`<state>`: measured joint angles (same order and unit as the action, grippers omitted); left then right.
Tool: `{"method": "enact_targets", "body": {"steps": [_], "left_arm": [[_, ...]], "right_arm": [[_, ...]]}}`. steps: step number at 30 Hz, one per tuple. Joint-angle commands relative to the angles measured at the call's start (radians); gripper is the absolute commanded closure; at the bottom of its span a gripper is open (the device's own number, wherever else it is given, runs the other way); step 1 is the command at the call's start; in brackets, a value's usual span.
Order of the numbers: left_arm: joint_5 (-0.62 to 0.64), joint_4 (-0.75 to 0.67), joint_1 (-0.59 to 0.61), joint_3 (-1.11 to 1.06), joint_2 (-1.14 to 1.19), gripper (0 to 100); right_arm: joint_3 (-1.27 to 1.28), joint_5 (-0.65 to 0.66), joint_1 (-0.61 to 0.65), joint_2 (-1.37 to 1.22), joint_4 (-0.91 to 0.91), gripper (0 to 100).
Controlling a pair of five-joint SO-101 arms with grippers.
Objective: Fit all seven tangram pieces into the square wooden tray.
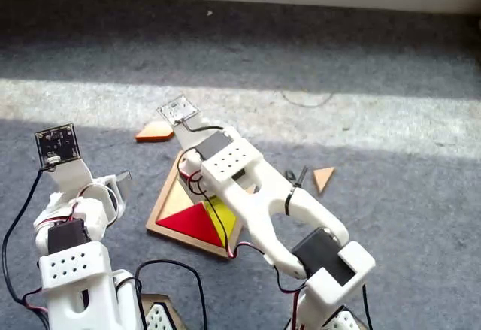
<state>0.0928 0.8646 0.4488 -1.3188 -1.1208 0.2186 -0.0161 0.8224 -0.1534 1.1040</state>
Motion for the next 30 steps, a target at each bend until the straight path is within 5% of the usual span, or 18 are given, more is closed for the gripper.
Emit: {"method": "enact_targets", "body": {"steps": [1,9,13,17,22,30], "left_arm": [[-0.006,-0.015,-0.007,0.005,-0.016,71],[-0.006,-0.015,-0.007,0.005,-0.016,71],[-0.006,-0.015,-0.007,0.005,-0.016,71],[-0.006,-0.017,-0.007,0.005,-0.016,71],[-0.006,-0.017,-0.007,0.005,-0.016,71],[-0.006,-0.017,-0.007,0.005,-0.016,71]], "right_arm": [[-0.058,-0.008,0.013,0.016,0.012,72.4],[-0.137,0.028,-0.021,0.131,0.219,72.6],[-0.099,0.13,-0.124,0.191,0.282,84.8],[0.053,0.293,-0.208,0.18,0.15,99.8],[0.232,0.416,-0.222,0.142,-0.013,99.4],[0.263,0.427,-0.216,0.134,-0.116,99.4]]}}
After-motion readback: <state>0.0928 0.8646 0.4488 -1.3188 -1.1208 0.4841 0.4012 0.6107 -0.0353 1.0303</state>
